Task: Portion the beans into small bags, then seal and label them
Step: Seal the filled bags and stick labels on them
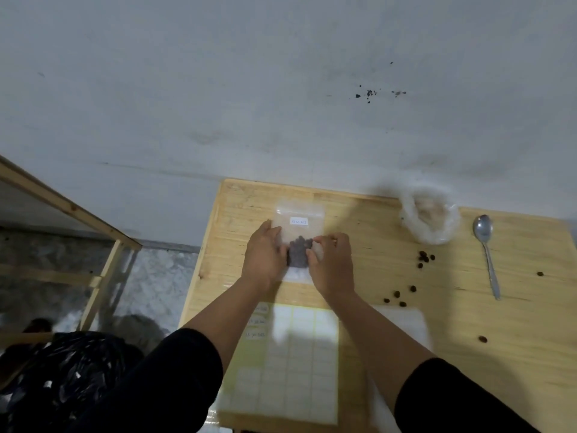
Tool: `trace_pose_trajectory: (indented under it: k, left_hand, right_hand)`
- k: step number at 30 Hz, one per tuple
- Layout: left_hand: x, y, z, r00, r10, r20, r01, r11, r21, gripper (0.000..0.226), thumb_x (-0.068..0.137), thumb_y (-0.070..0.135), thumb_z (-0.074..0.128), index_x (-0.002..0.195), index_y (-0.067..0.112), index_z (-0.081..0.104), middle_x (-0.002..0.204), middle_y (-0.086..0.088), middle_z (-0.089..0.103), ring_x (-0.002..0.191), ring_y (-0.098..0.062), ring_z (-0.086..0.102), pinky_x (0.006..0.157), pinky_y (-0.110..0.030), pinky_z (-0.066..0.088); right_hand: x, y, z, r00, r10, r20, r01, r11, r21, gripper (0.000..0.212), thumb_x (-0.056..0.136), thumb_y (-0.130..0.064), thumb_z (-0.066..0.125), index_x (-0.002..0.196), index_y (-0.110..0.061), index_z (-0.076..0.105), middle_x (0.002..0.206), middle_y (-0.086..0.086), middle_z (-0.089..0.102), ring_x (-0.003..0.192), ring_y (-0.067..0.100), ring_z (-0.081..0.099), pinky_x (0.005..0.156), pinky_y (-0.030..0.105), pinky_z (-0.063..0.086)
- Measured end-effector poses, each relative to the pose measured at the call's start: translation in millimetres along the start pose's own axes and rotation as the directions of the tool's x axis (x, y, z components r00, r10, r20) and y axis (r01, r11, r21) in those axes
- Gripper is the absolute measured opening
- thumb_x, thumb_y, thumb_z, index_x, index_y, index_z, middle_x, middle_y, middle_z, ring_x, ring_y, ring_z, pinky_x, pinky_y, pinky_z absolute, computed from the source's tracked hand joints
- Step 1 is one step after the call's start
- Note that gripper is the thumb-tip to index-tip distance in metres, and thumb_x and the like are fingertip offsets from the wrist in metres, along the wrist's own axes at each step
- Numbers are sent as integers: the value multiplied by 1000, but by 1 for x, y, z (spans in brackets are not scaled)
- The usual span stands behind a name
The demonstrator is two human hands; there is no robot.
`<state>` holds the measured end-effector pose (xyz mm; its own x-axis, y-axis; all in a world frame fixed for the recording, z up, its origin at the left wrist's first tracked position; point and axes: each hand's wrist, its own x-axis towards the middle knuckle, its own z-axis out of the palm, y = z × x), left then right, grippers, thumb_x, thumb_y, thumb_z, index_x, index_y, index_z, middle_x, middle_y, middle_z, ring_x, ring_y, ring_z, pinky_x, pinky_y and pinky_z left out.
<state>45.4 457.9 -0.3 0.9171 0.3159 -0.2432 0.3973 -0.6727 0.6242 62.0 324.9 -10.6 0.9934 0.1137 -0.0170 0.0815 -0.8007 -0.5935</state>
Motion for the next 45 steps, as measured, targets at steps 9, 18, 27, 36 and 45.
trace_pose_trajectory:
  k: [9, 18, 27, 36, 45]
  left_hand:
    - [-44, 5, -18, 979, 204, -4, -203, 976, 77, 43, 94, 17, 47, 135, 7, 42, 139, -10, 44, 130, -22, 34, 107, -27, 28]
    - [-120, 16, 9, 829, 540, 142, -552, 832, 54, 36, 82, 7, 49, 114, 1, 63, 111, -16, 65, 106, -30, 53, 94, -33, 42]
    - [-184, 43, 70, 819, 419, 391, -448, 894, -20, 49, 91, 28, 53, 137, 15, 42, 137, -5, 48, 128, -24, 43, 106, -35, 39]
    - [-194, 55, 90, 852, 340, 397, -358, 933, -31, 56, 93, 26, 53, 143, 11, 33, 144, -8, 43, 130, -24, 41, 108, -33, 31]
    - [-192, 59, 70, 922, 341, 184, -319, 938, -139, 45, 92, 21, 55, 136, 13, 45, 130, -9, 54, 117, -24, 51, 100, -30, 37]
  right_hand:
    - [-39, -1, -25, 944, -302, 134, 329, 838, -434, 48, 67, -15, 75, 107, 5, 56, 104, 22, 64, 104, 36, 62, 85, 43, 56]
    - [-133, 25, -73, 996, -85, 3, 75, 858, -508, 53, 63, -19, 83, 104, 7, 63, 103, 24, 66, 98, 37, 66, 79, 44, 57]
    - [-205, 79, -106, 957, 276, -90, -290, 912, -290, 55, 94, -29, 47, 141, -5, 33, 145, 10, 36, 133, 23, 34, 105, 30, 34]
    - [-213, 102, -110, 954, 284, -98, -293, 952, -91, 39, 92, -23, 51, 128, -8, 46, 128, 8, 48, 111, 20, 49, 87, 24, 40]
    - [-196, 81, -118, 946, 207, -250, -183, 976, 114, 33, 83, -14, 65, 115, -14, 64, 110, 8, 62, 99, 20, 57, 89, 32, 49]
